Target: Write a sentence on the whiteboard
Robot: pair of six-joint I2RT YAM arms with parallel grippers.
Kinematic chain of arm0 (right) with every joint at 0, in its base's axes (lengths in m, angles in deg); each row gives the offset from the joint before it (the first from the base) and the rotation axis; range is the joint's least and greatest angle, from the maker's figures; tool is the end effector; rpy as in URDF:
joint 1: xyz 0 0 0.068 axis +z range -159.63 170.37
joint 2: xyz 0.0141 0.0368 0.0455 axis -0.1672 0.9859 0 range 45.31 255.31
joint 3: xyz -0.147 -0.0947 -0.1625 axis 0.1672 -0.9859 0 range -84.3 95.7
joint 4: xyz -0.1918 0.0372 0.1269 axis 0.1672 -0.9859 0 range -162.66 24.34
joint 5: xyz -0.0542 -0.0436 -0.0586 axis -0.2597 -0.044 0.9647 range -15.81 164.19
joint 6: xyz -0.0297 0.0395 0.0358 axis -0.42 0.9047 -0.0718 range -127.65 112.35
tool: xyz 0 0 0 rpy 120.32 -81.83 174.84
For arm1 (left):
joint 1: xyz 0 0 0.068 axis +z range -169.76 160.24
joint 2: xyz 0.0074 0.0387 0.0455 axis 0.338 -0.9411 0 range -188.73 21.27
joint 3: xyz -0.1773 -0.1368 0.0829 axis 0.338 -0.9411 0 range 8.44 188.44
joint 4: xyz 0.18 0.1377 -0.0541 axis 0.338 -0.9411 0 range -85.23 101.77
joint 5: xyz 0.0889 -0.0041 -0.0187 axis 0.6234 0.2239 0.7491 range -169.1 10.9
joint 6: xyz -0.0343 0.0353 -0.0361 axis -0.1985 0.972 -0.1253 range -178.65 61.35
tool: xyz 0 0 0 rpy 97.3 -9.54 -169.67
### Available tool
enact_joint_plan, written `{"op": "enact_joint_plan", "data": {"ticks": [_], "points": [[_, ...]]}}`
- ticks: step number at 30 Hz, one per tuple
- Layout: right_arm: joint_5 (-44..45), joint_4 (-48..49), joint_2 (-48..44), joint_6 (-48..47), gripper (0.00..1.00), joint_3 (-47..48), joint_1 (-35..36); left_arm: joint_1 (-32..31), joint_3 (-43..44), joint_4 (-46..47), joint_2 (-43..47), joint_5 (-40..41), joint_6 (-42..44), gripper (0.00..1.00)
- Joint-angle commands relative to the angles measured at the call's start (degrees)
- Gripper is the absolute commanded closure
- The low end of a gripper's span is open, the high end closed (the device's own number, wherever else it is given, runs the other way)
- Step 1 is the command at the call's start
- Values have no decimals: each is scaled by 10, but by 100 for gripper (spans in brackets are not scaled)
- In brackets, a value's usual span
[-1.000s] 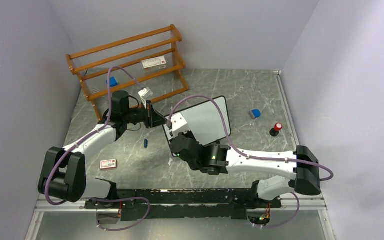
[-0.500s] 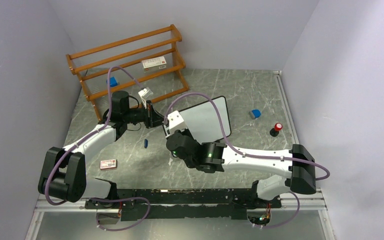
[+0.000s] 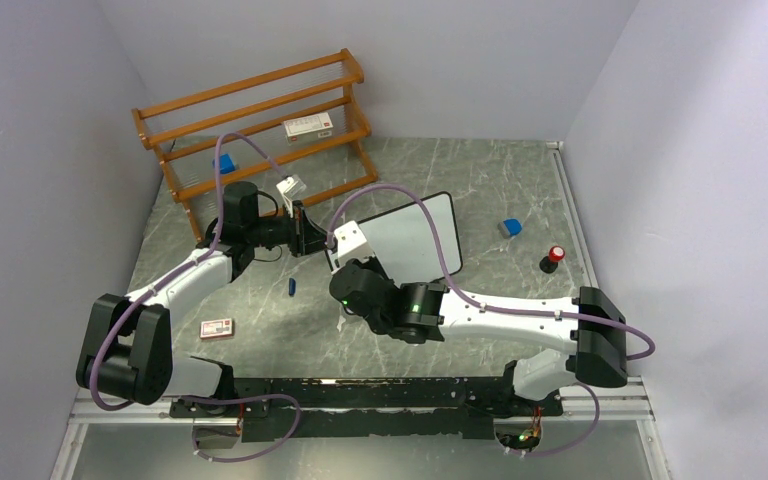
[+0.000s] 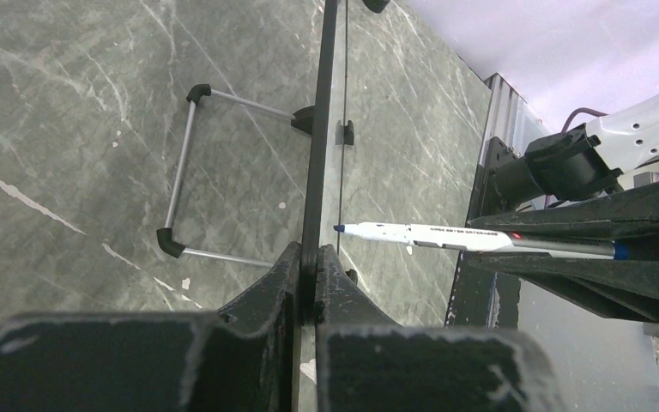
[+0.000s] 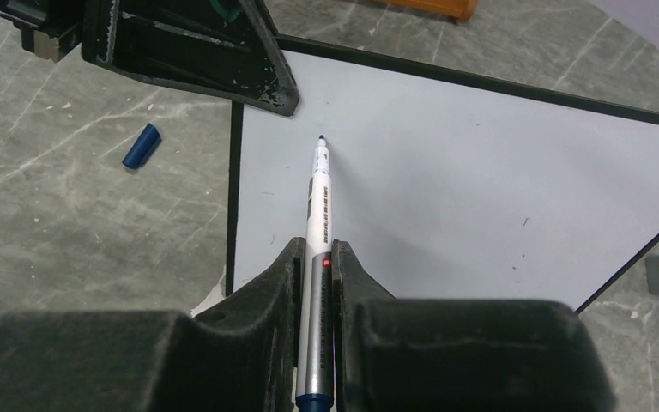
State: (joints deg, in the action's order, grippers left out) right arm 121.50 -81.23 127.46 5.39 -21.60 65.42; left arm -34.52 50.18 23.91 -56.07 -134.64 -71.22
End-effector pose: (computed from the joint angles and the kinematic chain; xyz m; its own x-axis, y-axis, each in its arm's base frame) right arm 0.1091 0.2782 0.2649 -0.2571 -0.3694 -0.8930 -0.4534 0.8622 -0.2261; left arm 0.2521 -0.1055 0.2208 -0.5664 0.0220 -0.8238 0.7708 0.3679 -0.5201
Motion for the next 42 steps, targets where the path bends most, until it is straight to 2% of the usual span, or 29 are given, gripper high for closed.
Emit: {"op": "enact_joint_plan", "data": {"ticks": [1,42], "points": [[22,-2,0,14,100,14,-6,7,6,-8,3,24,34,95],[-3,42,24,-11,100,17,-16,7,4,5,2,10,26,95]]}}
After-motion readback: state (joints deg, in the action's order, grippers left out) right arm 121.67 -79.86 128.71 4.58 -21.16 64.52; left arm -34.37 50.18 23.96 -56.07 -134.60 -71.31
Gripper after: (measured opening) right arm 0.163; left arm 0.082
